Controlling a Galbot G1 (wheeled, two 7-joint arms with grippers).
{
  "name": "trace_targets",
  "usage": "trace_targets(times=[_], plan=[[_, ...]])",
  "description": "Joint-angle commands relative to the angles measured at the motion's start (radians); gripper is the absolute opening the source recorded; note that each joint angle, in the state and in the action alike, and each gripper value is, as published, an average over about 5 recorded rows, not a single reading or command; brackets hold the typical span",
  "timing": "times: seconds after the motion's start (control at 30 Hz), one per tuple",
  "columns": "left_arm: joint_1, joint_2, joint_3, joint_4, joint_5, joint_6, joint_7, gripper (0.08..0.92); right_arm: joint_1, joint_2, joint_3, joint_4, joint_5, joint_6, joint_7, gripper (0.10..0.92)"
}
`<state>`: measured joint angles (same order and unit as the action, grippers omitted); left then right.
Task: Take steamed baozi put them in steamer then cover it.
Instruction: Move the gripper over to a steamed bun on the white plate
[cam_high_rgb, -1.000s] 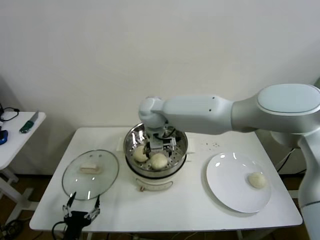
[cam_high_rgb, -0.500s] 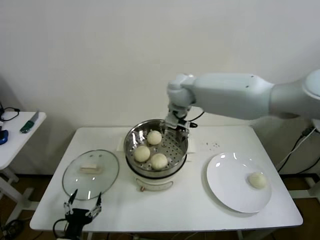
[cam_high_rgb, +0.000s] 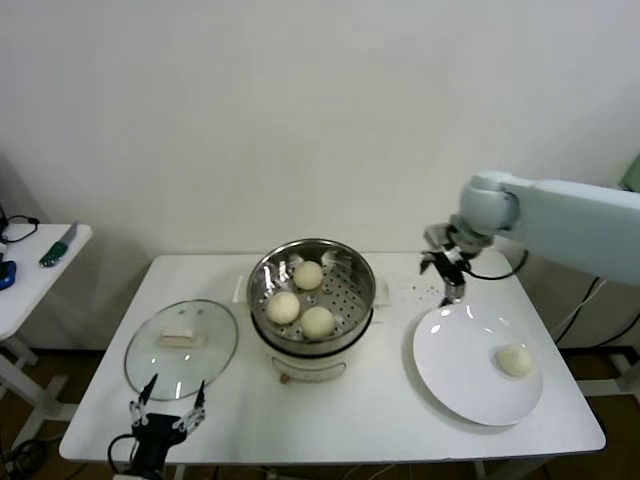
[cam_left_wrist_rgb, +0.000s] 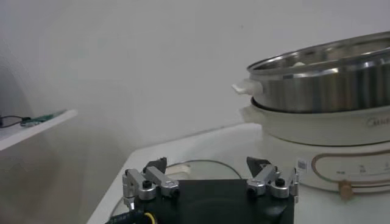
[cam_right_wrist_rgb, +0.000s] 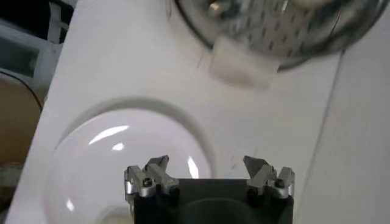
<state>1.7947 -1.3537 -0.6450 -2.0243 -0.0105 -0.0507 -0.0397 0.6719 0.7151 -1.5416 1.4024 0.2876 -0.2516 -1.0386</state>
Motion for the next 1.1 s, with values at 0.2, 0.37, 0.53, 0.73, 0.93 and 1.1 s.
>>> trace_targets(times=[0.2, 0.37, 0.53, 0.73, 0.93, 1.1], plan=[[0.011, -0.013, -0.004, 0.003, 0.014, 0.005, -0.001, 0.823, -0.502, -0.272, 0.375, -0.106, -0.365, 0.066, -0.034, 0.823], [0.005, -0.018, -0.004, 0.013, 0.026, 0.009, -0.002, 0.823, -0.613, -0.272, 0.481, -0.137, -0.391, 0.064, -0.037, 0.823], [0.001, -0.030, 0.005, 0.015, 0.040, 0.012, -0.003, 0.823, -0.652, -0.253, 0.527, -0.175, -0.390, 0.064, -0.034, 0.823], [0.009, -0.040, 0.010, 0.015, 0.046, 0.013, -0.004, 0.823, -0.667, -0.212, 0.565, -0.225, -0.355, 0.055, -0.020, 0.823], [0.013, -0.044, 0.007, 0.015, 0.048, 0.013, -0.004, 0.823, -0.666, -0.183, 0.567, -0.254, -0.357, 0.056, -0.022, 0.823], [0.010, -0.043, 0.006, 0.015, 0.048, 0.015, -0.005, 0.823, -0.666, -0.168, 0.567, -0.264, -0.361, 0.058, -0.023, 0.823]])
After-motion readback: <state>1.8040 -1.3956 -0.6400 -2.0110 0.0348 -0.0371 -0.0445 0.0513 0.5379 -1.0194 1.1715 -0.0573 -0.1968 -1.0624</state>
